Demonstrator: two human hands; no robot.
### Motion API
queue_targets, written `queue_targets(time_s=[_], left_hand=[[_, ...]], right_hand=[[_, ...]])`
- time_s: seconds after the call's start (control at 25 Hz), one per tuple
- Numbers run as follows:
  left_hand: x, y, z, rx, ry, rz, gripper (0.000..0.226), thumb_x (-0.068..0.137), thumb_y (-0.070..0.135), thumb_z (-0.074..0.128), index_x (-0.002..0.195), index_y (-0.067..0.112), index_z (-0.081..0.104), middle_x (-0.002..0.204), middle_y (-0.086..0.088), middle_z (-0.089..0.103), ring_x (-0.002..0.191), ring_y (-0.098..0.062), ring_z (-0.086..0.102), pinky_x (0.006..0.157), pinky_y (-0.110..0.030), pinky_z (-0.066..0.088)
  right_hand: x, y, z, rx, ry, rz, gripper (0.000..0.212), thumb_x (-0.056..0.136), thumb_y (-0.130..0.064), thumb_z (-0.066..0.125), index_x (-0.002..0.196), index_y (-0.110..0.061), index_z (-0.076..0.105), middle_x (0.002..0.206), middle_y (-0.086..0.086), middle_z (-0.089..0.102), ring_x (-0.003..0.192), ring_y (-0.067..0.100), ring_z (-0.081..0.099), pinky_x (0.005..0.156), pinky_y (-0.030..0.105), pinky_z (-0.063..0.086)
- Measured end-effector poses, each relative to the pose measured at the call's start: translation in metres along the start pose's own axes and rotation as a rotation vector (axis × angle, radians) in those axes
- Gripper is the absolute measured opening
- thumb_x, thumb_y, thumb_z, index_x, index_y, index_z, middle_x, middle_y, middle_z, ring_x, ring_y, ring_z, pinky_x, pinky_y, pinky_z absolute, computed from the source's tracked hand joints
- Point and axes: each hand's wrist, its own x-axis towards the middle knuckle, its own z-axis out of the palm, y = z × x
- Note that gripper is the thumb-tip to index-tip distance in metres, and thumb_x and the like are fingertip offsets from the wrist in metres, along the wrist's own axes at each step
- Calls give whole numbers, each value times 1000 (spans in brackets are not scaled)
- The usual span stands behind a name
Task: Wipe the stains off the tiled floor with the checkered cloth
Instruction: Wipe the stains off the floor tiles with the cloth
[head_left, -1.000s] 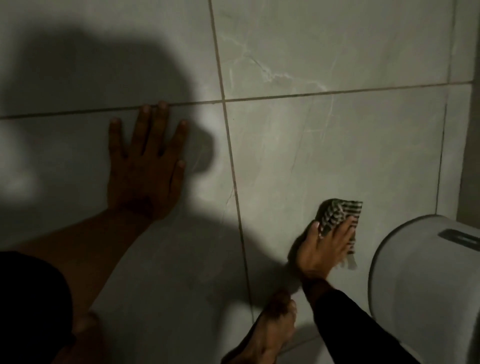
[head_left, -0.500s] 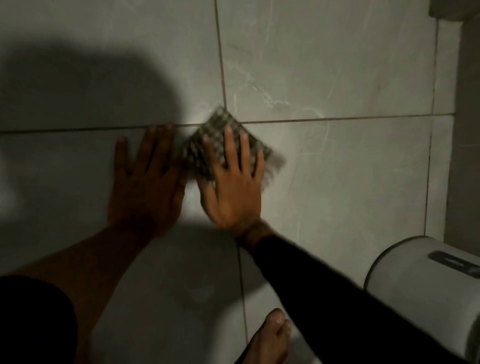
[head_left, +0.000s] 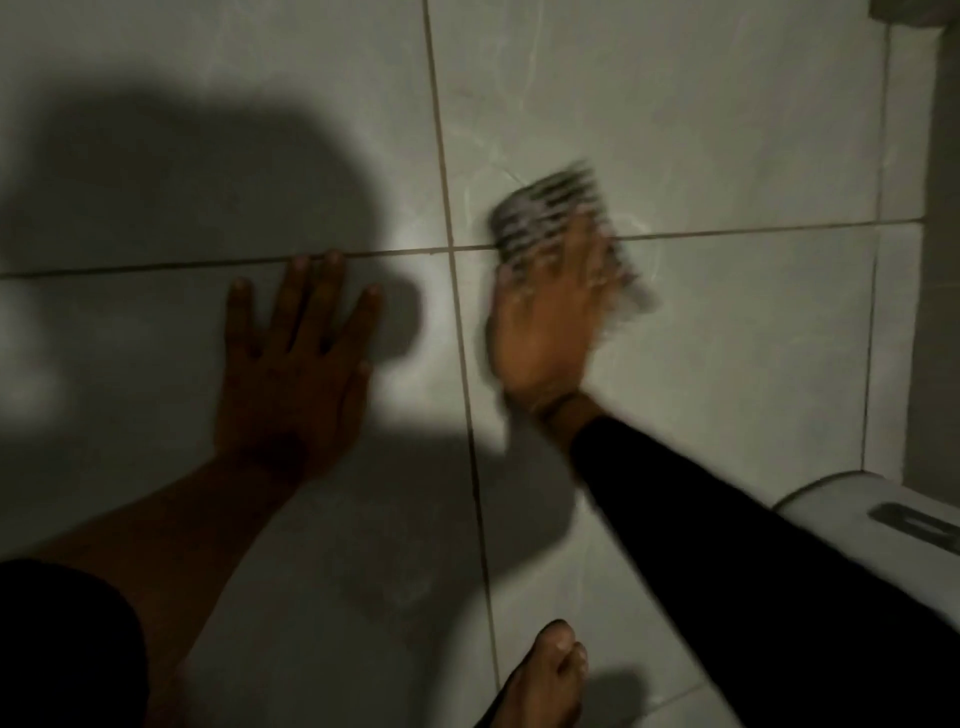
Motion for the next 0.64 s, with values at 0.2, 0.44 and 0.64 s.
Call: queue_targets(time_s=[0.2, 0.44, 0.64], left_hand=[[-1, 2, -4, -27, -3, -28, 74, 101, 40, 40, 172, 24, 27, 182, -15, 17, 168, -40, 17, 130, -72, 6], [-1, 1, -1, -21, -23, -24, 74, 101, 39, 37, 172, 24, 24, 183, -15, 12, 168, -41, 14, 129, -72, 3], [-2, -1, 3, -38, -27, -27, 73, 103, 41, 35, 173, 26, 21, 183, -14, 9, 169, -40, 11, 129, -71, 0]], right_hand=[[-167, 25, -1, -43, -303, -400, 76, 97, -54, 50, 167, -43, 22, 181, 3, -1, 168, 34, -1, 130, 68, 11], [-19, 139, -28, -53, 15, 549, 72, 102, -45, 35, 160, -3, 41, 175, 24, 20, 163, 46, 18, 128, 69, 16], [-176, 5, 15, -42, -199, -270, 66, 108, -47, 33, 170, -28, 19, 180, 13, 7, 166, 43, 4, 130, 71, 7]])
